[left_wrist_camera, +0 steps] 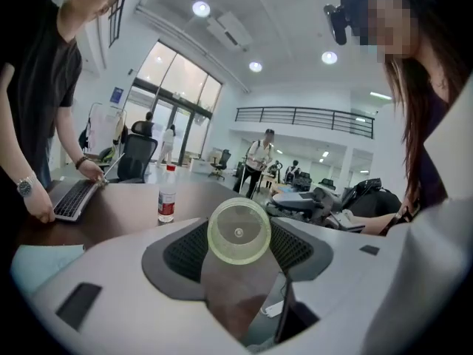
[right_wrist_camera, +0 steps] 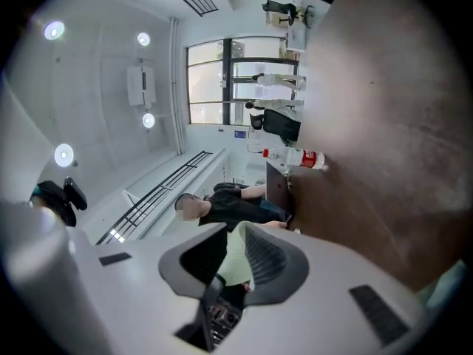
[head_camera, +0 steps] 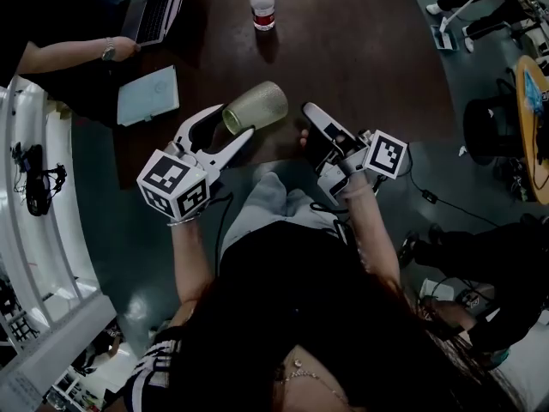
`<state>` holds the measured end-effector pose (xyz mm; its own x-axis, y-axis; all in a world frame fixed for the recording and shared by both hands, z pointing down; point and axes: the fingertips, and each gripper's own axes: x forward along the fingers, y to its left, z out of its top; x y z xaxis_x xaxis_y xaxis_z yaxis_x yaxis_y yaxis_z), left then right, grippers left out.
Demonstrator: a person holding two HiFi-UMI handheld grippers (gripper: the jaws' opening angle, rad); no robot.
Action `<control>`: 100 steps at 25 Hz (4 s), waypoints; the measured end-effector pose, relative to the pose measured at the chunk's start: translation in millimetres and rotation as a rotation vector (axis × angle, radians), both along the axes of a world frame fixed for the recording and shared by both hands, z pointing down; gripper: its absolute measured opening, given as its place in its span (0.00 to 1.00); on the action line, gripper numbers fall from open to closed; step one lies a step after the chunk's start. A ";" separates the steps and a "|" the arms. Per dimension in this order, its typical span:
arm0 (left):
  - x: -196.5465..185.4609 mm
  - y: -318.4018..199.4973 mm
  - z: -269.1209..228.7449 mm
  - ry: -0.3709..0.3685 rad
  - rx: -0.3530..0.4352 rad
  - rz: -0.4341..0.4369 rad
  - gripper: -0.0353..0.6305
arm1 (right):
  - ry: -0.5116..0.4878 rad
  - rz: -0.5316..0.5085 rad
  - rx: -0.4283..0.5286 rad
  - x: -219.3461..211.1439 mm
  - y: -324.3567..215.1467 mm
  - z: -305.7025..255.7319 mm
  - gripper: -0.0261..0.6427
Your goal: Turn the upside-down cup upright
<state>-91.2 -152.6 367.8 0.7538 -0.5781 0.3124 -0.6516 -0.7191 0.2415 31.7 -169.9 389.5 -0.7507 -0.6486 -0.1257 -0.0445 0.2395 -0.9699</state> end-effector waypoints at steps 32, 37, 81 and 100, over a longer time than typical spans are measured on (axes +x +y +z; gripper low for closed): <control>14.7 -1.2 133.0 -0.581 -0.186 0.156 0.46 | 0.100 0.001 -0.041 7.6 5.8 32.4 0.07; 20.2 1.2 146.2 -0.660 -0.202 0.200 0.46 | 0.097 0.003 -0.053 8.3 6.9 37.8 0.07; 50.1 5.6 181.4 -0.804 -0.197 0.357 0.46 | 0.074 -0.035 -0.050 3.7 8.5 34.4 0.07; 36.3 -13.4 81.1 -0.512 -0.079 -0.007 0.40 | 0.177 -0.107 0.115 -7.7 5.9 0.9 0.07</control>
<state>-54.9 -166.1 448.9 0.4886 -0.5424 0.6834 -0.7054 -0.7065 -0.0565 24.0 -164.1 390.4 -0.8316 -0.5528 -0.0540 -0.1801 0.3604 -0.9152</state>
